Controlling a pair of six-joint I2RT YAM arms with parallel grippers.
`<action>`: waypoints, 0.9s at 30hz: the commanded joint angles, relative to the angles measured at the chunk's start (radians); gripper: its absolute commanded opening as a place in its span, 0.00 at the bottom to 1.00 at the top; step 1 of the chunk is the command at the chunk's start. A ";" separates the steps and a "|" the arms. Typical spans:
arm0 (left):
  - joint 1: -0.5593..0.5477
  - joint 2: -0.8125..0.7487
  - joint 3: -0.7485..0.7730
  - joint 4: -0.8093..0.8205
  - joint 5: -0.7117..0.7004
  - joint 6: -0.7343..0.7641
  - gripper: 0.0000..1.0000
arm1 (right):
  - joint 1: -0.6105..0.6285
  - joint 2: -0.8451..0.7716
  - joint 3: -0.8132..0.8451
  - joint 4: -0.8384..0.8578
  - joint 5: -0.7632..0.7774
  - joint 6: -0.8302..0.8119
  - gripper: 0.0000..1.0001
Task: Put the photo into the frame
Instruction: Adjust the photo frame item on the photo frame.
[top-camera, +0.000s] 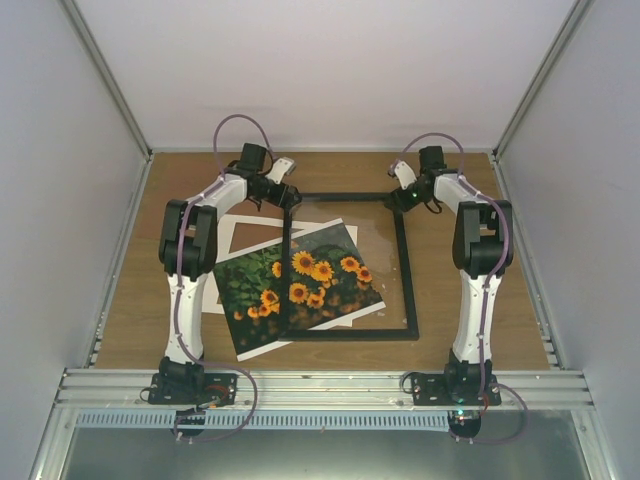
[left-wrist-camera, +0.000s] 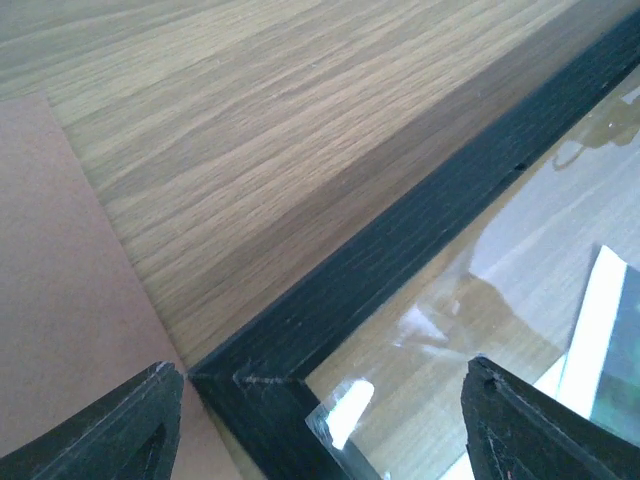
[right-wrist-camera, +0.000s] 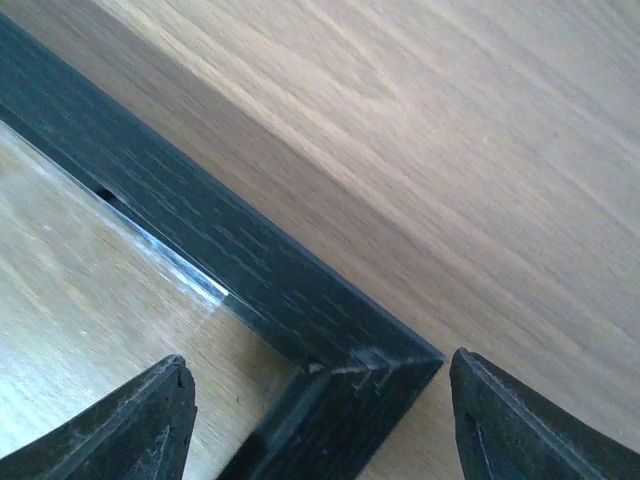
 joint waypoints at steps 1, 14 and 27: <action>0.028 -0.096 -0.027 0.057 0.047 -0.018 0.77 | -0.005 -0.037 0.043 -0.025 -0.087 0.026 0.71; -0.087 0.160 0.346 -0.019 0.000 0.062 0.77 | 0.036 0.063 0.178 0.025 -0.088 0.081 0.71; -0.176 0.213 0.299 -0.061 -0.075 0.143 0.77 | 0.054 0.036 0.031 0.016 -0.009 -0.015 0.71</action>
